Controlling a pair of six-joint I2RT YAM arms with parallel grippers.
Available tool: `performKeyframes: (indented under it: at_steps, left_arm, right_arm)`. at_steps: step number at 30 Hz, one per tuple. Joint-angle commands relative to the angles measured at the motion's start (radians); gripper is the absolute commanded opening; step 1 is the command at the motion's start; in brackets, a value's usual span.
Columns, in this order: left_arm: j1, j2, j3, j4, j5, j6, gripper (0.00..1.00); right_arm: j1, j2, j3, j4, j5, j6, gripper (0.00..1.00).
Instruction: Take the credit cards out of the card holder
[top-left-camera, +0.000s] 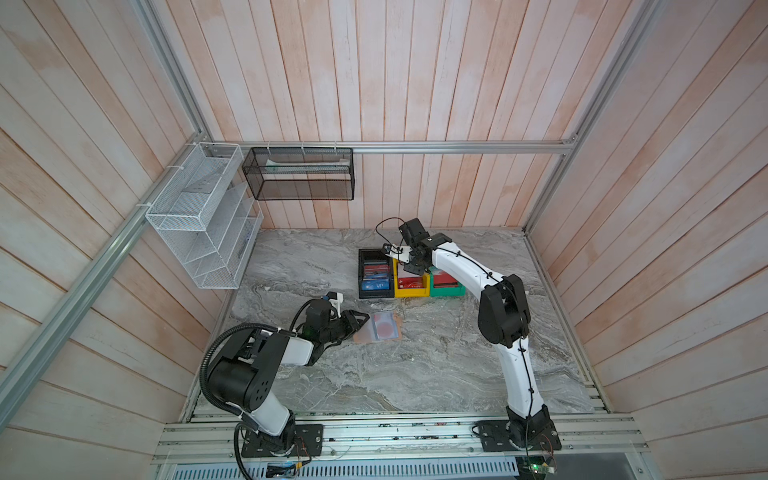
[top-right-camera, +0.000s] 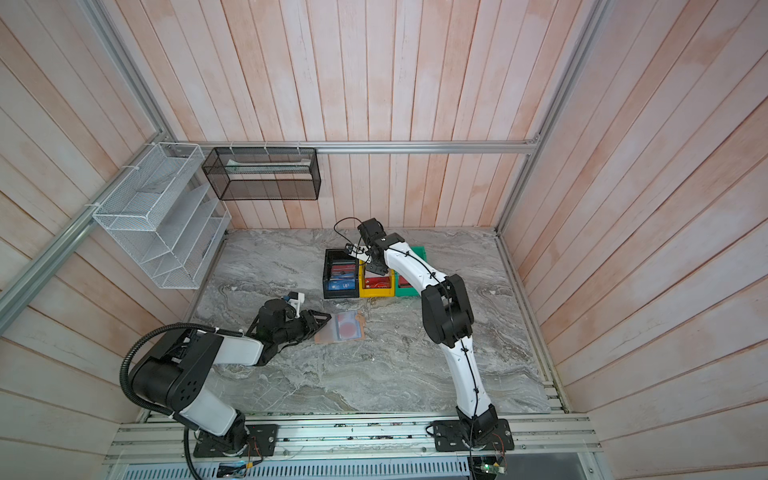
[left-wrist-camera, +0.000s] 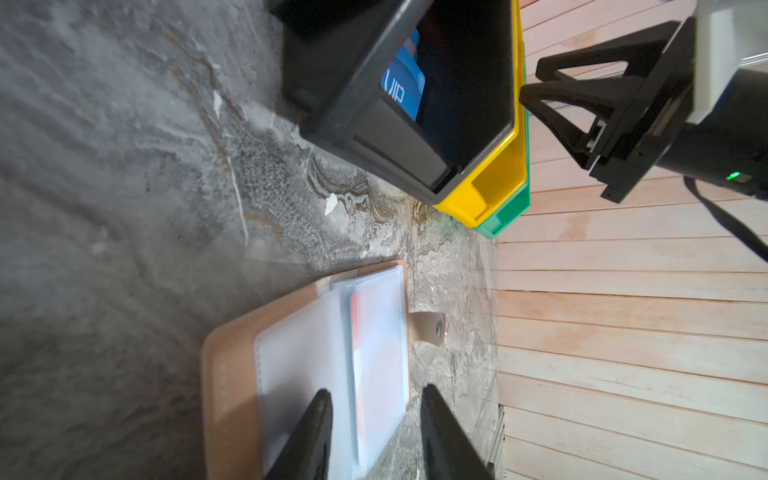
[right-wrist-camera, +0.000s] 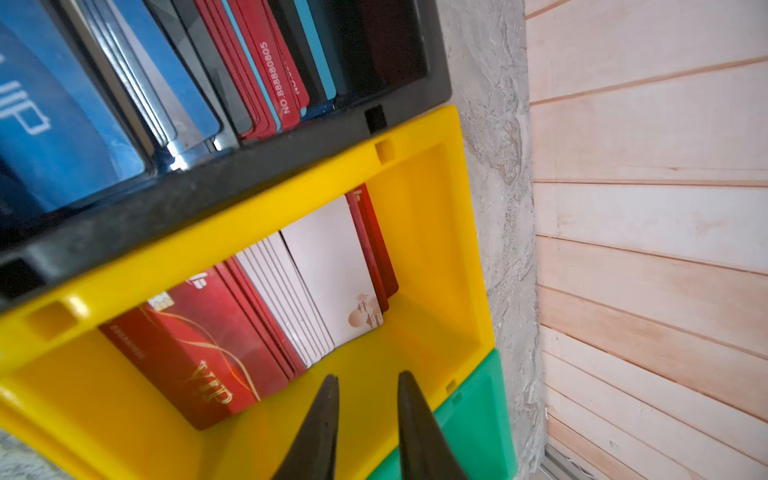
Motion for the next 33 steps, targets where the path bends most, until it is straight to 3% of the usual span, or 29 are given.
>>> performKeyframes:
  at_steps: [1,8,15,20,27,33]
  left_arm:
    - [0.005,-0.006,-0.004,-0.002,-0.003,0.029,0.38]
    - [0.000,-0.085,-0.026,-0.081,-0.014,0.038,0.34]
    - [-0.008,-0.202,-0.024,-0.299,-0.094,0.097,0.34]
    - [-0.008,-0.195,-0.041,-0.313,-0.110,0.094,0.34]
    - [-0.012,-0.184,-0.062,-0.302,-0.132,0.083,0.34]
    - [-0.013,-0.173,-0.077,-0.306,-0.149,0.083,0.34]
  right_arm:
    - [0.002,-0.068,-0.022,-0.076,-0.071,0.106,0.26]
    - [0.029,-0.352,-0.318,-0.012,-0.417,0.326,0.19]
    - [0.102,-0.617,-0.736,0.330,-0.740,0.597,0.18]
    - [0.106,-0.643,-0.924,0.571,-0.892,0.796,0.13]
    - [0.108,-0.506,-0.920,0.595,-0.922,0.842,0.10]
    - [0.107,-0.396,-0.878,0.577,-0.834,0.878,0.07]
